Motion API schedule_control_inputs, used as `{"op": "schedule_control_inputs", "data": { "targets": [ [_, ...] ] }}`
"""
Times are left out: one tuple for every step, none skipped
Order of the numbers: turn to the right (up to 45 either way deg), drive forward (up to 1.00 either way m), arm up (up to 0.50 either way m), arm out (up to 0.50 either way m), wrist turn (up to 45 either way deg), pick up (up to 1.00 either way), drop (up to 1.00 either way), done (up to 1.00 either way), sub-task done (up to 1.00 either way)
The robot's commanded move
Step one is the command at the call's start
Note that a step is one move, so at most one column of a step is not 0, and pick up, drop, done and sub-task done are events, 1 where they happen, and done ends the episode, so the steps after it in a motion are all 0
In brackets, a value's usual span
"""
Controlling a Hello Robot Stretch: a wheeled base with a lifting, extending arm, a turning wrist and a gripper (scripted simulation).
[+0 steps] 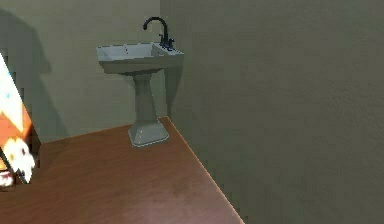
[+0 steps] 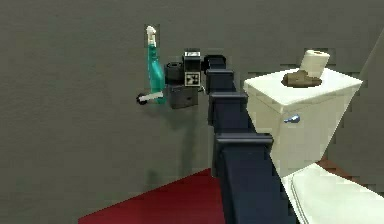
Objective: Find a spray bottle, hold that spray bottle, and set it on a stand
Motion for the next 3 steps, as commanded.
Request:
{"op": "schedule_control_inputs", "data": {
  "targets": [
    [0.0, 0.0, 0.0, 0.0, -45.0, 0.0, 0.0, 0.0, 0.0],
    [0.0, 0.0, 0.0, 0.0, -45.0, 0.0, 0.0, 0.0, 0.0],
    [0.0, 0.0, 0.0, 0.0, -15.0, 0.0, 0.0, 0.0, 0.0]
  ]
}}
